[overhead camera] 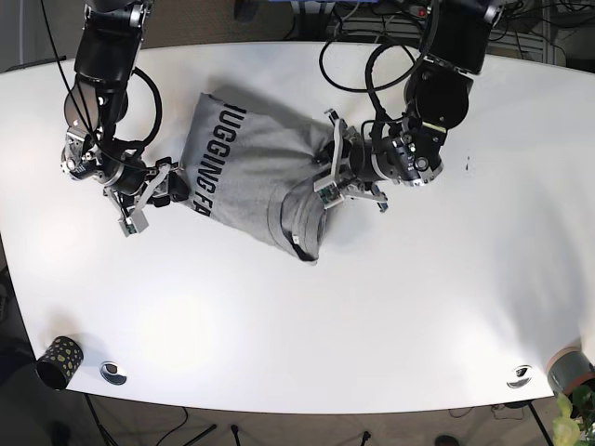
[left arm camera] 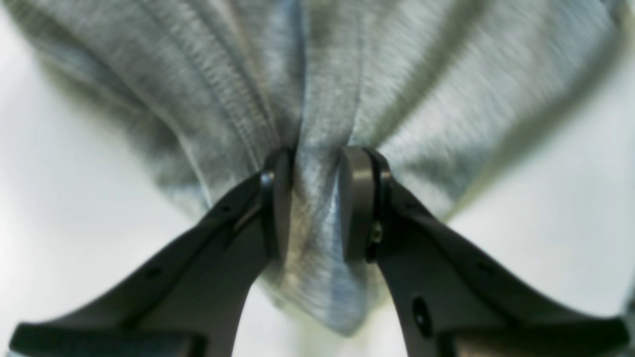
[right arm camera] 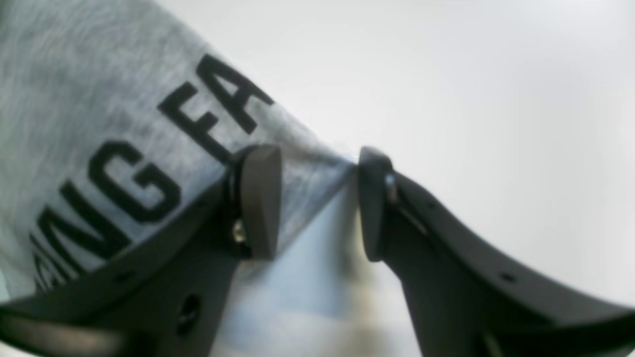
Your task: Fold the T-shirt properly
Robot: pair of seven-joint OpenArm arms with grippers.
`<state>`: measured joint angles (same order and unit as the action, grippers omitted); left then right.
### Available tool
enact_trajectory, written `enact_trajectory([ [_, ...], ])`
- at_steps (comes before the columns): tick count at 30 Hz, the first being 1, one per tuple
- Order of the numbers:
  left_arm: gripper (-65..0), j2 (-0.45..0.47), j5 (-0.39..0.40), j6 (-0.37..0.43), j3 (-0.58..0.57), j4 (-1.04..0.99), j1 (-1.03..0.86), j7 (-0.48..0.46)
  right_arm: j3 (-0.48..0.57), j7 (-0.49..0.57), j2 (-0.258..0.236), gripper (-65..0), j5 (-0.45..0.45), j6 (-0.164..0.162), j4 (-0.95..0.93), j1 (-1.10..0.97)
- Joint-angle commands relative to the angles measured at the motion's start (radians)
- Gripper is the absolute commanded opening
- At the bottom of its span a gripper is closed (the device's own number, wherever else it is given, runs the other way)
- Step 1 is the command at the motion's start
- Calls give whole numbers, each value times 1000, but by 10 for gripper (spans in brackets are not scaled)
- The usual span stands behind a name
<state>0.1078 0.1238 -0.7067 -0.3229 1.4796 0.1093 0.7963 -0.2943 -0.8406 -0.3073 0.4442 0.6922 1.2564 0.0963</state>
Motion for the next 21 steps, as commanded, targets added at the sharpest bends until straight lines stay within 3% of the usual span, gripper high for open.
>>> enact_trajectory([
  [1,-504,33,-3,9,6,-26,51,-2,-4,-1,-14,-417,2,6,26,-11],
  [8,-504,112,6,9,6,-69,149,-2,11,-4,33,-417,0,6,174,-105],
  [13,-503,120,6,9,18,-23,183,4,163,-7,41,-419,0,6,293,-154],
  [21,-500,108,4,9,163,106,178,58,350,-9,110,-419,-2,6,386,-180],
])
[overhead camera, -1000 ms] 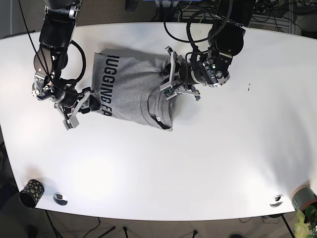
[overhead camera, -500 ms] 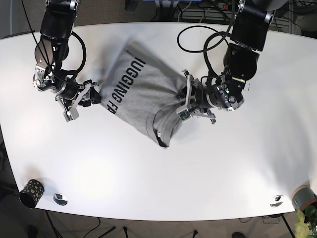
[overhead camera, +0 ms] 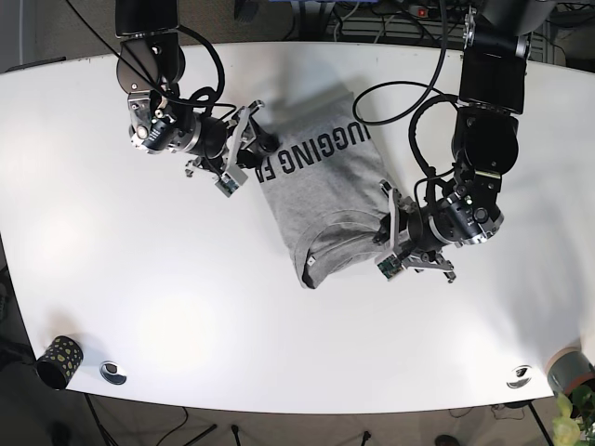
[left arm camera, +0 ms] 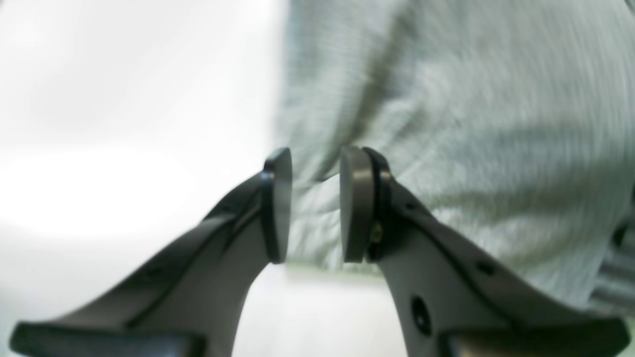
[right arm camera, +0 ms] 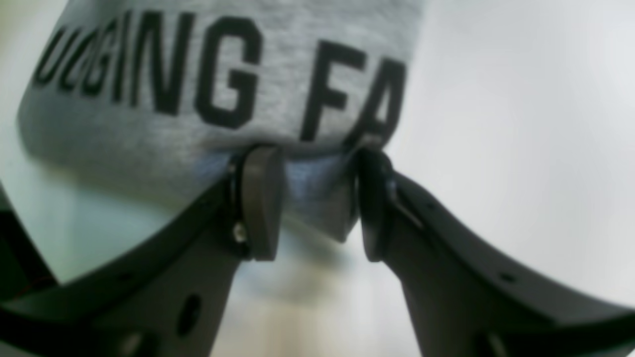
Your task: Fold the T-shirt properly
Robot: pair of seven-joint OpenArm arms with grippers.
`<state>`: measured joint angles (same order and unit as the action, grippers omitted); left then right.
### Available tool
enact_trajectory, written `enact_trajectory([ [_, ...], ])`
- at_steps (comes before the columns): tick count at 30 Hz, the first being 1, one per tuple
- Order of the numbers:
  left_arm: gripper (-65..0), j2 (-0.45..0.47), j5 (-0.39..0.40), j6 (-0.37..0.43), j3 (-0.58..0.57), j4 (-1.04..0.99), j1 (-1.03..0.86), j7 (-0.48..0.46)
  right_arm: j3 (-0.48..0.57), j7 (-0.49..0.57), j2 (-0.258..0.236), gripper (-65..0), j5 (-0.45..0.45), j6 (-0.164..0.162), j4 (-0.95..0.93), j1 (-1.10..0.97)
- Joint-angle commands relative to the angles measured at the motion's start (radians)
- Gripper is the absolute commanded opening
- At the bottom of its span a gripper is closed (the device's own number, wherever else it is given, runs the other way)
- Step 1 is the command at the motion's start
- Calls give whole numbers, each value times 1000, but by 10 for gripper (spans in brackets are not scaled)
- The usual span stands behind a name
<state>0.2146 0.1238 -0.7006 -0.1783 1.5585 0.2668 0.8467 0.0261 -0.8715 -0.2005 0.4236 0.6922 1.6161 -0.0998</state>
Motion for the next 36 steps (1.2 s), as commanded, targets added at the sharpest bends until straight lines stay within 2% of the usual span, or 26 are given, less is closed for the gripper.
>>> enact_trajectory([
  [1,-500,-14,4,2,38,30,21,12,62,22,11,-419,21,6,29,18],
  [6,-490,-45,-3,2,128,63,2,33,191,22,34,-419,24,6,51,21],
  [10,-410,-82,-2,2,162,92,-33,38,309,22,43,-419,21,6,66,24],
  [14,-325,-102,0,5,153,127,-85,35,280,22,43,-419,27,6,80,24],
  [17,-278,-117,6,100,128,156,-126,15,242,22,40,-419,27,6,80,24],
  [21,-243,-174,-2,220,121,182,-199,-73,168,22,34,-419,25,6,79,24],
  [25,-186,-211,-3,328,121,176,-258,-152,120,22,8,-419,27,6,74,24],
  [28,-161,-218,-3,402,110,173,-309,-217,90,22,6,-419,27,6,74,25],
  [33,-147,-211,-3,522,7,101,-358,-326,34,22,6,-419,27,6,74,30],
  [36,-147,-183,-3,562,-43,12,-364,-384,16,22,6,-419,27,6,74,28],
])
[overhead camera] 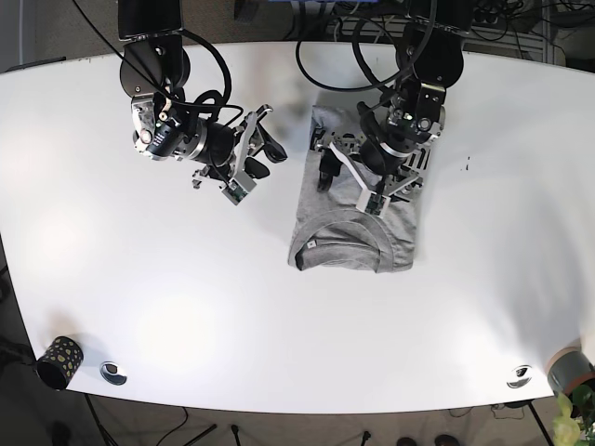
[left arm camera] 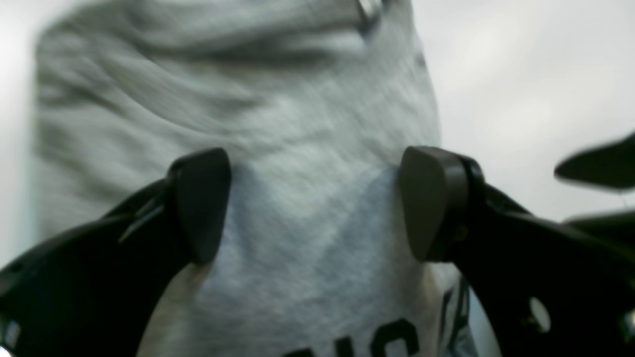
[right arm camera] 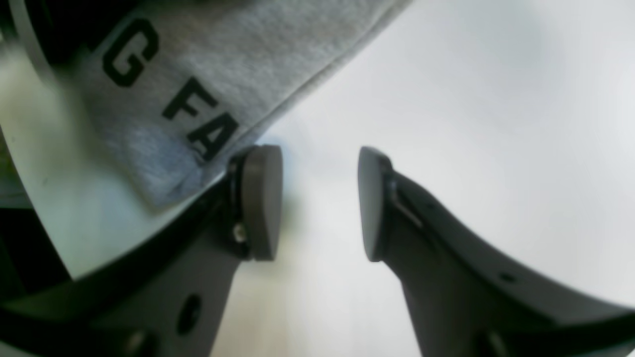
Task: Fold the T-shirt properly
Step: 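Push the folded grey shirt aside with the left gripper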
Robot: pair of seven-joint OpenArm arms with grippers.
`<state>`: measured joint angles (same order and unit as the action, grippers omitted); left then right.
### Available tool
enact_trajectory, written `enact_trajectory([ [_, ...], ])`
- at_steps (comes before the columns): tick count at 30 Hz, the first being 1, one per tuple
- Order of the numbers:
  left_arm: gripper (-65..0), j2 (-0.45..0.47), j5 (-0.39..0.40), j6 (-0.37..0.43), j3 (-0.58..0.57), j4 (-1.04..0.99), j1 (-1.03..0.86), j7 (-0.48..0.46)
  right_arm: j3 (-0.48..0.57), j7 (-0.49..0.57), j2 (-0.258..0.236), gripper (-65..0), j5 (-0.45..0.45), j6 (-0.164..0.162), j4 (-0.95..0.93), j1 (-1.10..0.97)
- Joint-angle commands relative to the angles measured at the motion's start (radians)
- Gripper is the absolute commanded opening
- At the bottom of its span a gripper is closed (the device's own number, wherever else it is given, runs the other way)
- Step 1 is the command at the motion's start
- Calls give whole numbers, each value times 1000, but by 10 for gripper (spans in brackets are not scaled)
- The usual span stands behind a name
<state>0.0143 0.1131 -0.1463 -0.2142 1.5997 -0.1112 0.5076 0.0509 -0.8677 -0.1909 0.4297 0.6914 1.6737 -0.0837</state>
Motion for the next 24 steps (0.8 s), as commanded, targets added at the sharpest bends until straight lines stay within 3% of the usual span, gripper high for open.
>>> enact_trajectory([
  [1,-147,20,7,9,-21,-55,15,-56,-13,18,-3,-419,21,7,16,12],
  [7,-150,71,12,9,-34,-166,20,-80,-21,18,-6,-419,22,7,19,14],
  [12,-150,151,15,-11,22,-204,20,-77,-23,18,-8,-419,22,7,21,14],
  [21,-150,312,10,-263,276,-370,21,-77,-23,18,-8,-419,22,7,23,15],
  [24,-150,365,9,-304,339,-416,29,-77,-23,18,-8,-419,22,7,23,15],
])
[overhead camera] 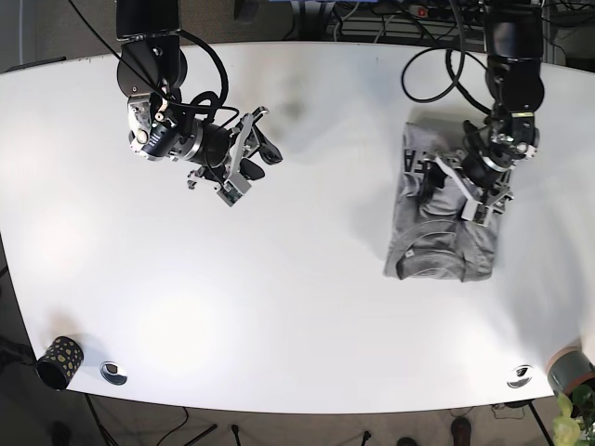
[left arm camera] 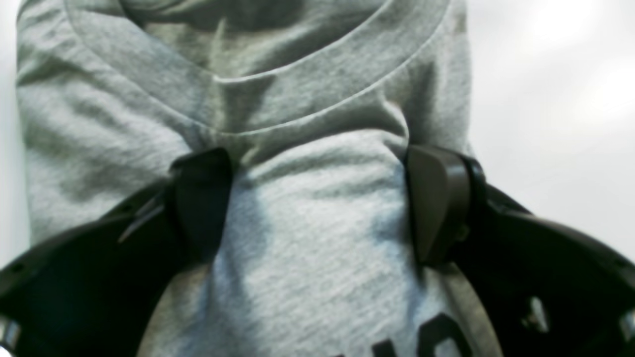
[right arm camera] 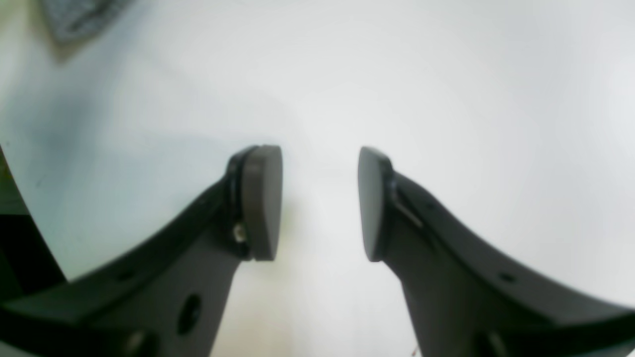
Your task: Fold the T-shirt properly
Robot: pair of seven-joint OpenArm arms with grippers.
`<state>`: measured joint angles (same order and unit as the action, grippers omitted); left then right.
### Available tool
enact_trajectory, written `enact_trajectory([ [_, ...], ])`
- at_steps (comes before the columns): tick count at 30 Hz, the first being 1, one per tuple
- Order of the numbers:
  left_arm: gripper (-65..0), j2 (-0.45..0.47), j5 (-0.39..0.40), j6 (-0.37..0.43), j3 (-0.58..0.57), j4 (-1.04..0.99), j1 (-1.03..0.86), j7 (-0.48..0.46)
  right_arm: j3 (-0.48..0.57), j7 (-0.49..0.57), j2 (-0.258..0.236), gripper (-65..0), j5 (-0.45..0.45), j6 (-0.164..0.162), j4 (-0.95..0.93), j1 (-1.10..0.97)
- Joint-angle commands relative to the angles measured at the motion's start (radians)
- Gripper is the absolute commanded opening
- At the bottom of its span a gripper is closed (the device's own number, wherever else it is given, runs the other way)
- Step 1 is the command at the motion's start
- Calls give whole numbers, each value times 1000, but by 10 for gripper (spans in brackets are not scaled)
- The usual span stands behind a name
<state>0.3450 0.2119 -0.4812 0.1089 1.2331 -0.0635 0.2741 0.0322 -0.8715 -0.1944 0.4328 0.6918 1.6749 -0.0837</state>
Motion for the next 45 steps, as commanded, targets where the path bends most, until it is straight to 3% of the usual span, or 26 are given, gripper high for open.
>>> enact_trajectory([
  [1,-150,55,-90,20,27,-62,-9,156,-4,22,-4,-419,19,6,21,15],
  [9,-150,225,-82,-38,47,-220,37,150,-4,22,-4,-419,19,6,21,28],
  [16,-151,328,-88,-109,185,-315,37,147,-4,22,-9,-419,18,6,23,28],
  [19,-151,372,-87,-109,190,-335,37,141,-4,25,-23,-419,18,6,44,28],
  [27,-151,472,-82,-107,191,-456,38,32,-4,25,-27,-419,11,6,93,25],
  [35,-151,478,-82,-109,197,-384,69,27,-2,27,-47,-419,10,6,93,23],
  [40,-151,458,-82,-109,265,-295,63,27,-5,34,-52,-419,8,6,89,25],
  [45,-151,380,-90,-107,323,-186,55,27,-59,110,-43,-419,-78,6,92,11],
])
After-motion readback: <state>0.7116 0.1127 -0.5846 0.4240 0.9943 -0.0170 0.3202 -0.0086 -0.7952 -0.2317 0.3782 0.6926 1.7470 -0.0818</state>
